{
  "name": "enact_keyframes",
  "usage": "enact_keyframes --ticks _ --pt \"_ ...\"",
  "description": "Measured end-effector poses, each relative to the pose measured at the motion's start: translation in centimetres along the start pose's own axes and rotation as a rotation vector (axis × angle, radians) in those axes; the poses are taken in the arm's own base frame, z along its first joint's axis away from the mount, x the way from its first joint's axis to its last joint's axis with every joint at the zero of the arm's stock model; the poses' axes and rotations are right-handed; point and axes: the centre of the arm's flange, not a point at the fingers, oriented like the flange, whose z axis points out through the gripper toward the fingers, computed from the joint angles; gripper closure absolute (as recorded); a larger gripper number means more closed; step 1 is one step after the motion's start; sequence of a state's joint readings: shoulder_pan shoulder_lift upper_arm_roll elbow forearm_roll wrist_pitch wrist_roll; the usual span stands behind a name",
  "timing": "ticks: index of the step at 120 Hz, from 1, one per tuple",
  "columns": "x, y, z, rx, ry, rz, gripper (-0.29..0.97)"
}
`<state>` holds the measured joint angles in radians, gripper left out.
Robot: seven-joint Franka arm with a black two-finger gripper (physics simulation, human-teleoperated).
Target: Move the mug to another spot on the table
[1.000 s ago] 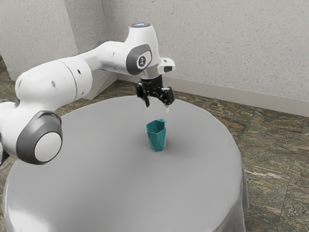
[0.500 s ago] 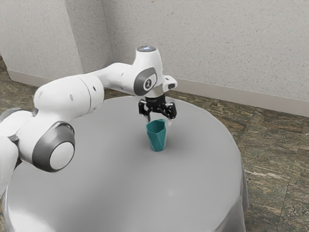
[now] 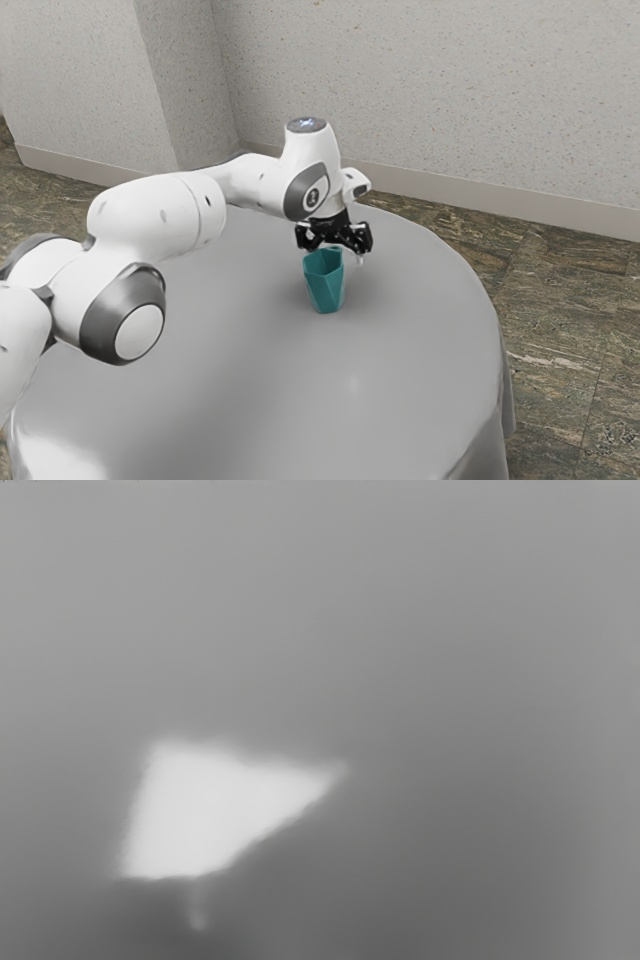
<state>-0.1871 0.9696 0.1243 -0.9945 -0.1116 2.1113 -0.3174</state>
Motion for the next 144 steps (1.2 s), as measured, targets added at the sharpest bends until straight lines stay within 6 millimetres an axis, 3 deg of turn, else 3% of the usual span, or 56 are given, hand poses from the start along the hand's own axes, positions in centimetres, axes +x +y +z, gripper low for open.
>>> enact_keyframes --ticks 42,58,70,86,114,144 --pt "0.0 0.0 -1.3 -0.059 -0.025 -0.068 0.28" --pt "-0.2 -0.4 -1.5 -0.079 -0.070 -0.101 0.50" --pt "-0.2 -1.1 -1.8 -0.070 -0.095 -0.118 0.56" --pt "0.0 -2.1 -4.9 -0.064 -0.113 -0.136 0.60" --pt "-0.2 -5.9 -7.7 -0.171 -0.248 -0.250 0.72" --pt "-1.3 -10.8 -6.9 -0.245 -0.440 -0.371 0.75"
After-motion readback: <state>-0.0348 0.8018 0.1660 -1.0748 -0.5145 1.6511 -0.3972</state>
